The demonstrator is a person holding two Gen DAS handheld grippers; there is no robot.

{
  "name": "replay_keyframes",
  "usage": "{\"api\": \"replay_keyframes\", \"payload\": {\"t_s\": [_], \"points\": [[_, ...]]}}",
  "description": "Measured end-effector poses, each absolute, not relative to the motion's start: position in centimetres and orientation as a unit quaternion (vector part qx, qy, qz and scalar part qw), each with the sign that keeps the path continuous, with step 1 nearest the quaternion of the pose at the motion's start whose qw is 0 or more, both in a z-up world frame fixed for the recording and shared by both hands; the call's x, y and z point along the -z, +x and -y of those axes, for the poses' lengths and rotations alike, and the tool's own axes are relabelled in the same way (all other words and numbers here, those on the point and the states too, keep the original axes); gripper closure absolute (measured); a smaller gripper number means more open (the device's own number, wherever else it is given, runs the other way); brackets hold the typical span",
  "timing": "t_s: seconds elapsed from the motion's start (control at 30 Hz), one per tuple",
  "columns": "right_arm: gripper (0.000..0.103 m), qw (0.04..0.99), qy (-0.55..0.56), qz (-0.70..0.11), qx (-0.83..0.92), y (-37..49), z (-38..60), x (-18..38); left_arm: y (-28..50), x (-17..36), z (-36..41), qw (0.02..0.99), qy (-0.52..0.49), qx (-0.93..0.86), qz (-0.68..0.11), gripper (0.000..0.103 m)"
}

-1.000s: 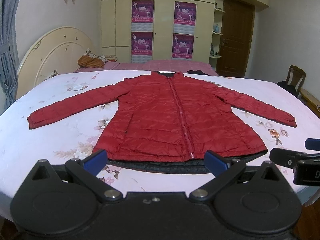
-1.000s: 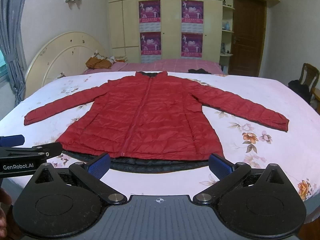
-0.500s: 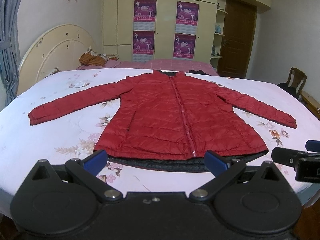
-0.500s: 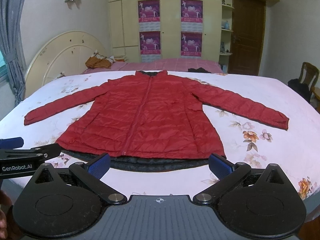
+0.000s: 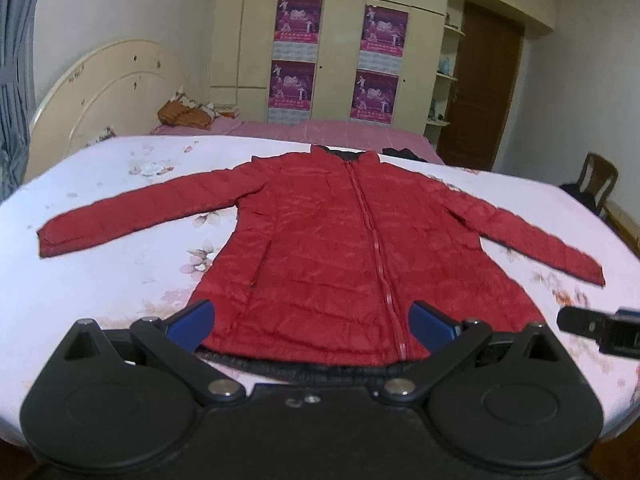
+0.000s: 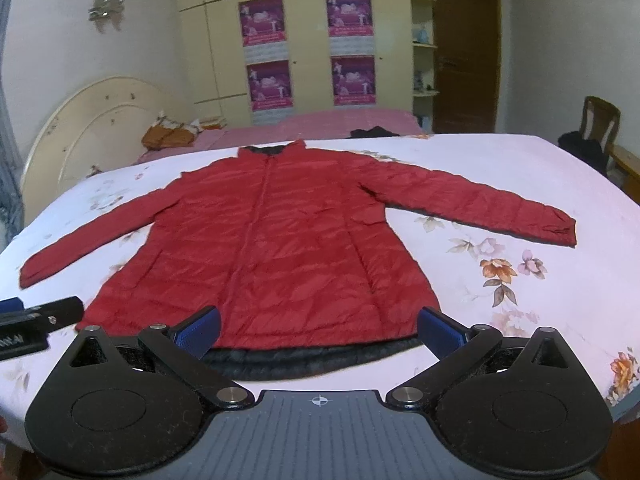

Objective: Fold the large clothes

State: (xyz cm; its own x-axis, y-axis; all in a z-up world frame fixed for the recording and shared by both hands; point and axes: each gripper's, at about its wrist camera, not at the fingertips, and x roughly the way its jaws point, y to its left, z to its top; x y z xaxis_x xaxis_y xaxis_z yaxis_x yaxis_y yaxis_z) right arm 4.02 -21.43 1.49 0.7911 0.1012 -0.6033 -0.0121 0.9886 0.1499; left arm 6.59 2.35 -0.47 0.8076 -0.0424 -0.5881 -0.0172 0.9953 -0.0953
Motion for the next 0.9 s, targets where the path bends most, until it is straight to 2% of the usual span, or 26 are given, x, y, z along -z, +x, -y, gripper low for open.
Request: {"api": "replay_keyframes", "payload": {"t_s": [0.33, 0.6, 0.9], "points": [[0.0, 0.936, 0.109, -0.336, -0.004, 10.8, 22.5, 0.8, 14.4, 2.3, -3.6, 0.934, -0.098, 0.052, -0.338, 0.0], [0.001, 0.939, 0.139, -0.304, 0.077, 13.3, 25.9, 0.6, 18.6, 2.9, -1.8, 0.942, -0.045, 0.075, -0.323, 0.001], [0.001, 0.934, 0.155, -0.286, 0.145, 15.9, 32.6, 1.2, 22.7, 4.0, 0.3, 0.944, -0.053, 0.061, -0.32, 0.0]]}}
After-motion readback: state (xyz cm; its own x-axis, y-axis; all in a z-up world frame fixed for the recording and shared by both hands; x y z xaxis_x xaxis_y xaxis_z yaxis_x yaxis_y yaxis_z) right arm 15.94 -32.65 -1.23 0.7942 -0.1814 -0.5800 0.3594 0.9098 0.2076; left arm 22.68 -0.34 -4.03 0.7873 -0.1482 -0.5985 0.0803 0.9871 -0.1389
